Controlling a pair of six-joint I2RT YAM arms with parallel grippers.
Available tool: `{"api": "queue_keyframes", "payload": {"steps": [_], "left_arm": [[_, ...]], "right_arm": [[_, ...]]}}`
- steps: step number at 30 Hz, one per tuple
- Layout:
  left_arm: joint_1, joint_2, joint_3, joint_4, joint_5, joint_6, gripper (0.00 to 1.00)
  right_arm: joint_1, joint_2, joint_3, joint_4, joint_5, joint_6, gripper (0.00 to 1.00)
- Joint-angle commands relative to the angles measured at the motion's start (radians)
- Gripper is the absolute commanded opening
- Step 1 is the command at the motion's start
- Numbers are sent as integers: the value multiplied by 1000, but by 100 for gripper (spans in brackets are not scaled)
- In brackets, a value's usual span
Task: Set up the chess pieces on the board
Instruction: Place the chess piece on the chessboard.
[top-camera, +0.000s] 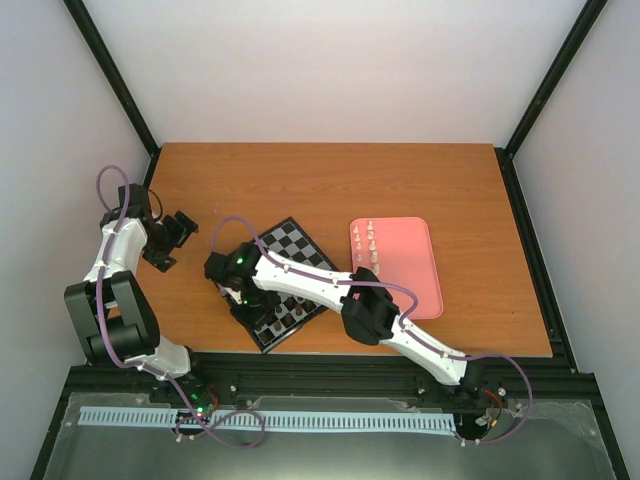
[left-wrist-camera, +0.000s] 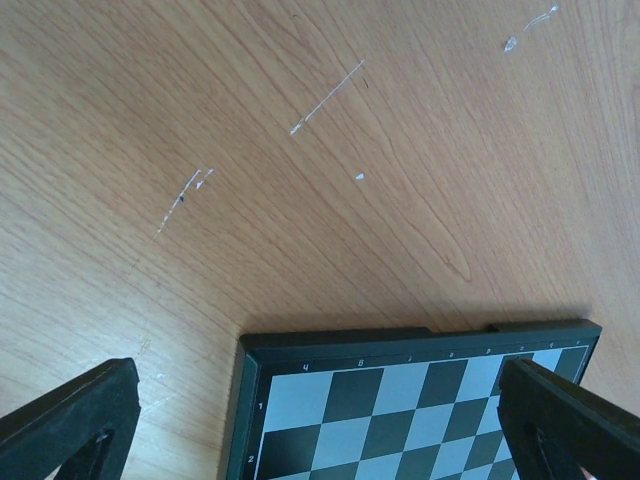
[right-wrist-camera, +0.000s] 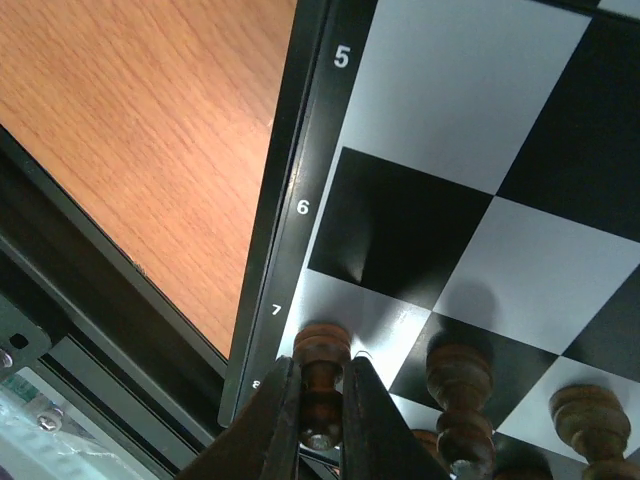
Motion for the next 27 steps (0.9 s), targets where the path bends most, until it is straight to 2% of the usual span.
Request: {"api": "queue_keyframes", "payload": {"steps": [1, 13, 22, 27], "left_arm": [[1, -11, 24, 20, 16, -9, 100], [0, -2, 21, 23, 19, -3, 100], [0, -1, 27, 20, 16, -1, 100], [0, 3, 36, 18, 14, -2, 100]], "right_arm": [[2, 17, -6, 4, 29, 4, 3], [0, 16, -2, 13, 17, -18, 5], [3, -36, -11, 38, 10, -48, 23], [4, -67, -7, 37, 15, -53, 25]]}}
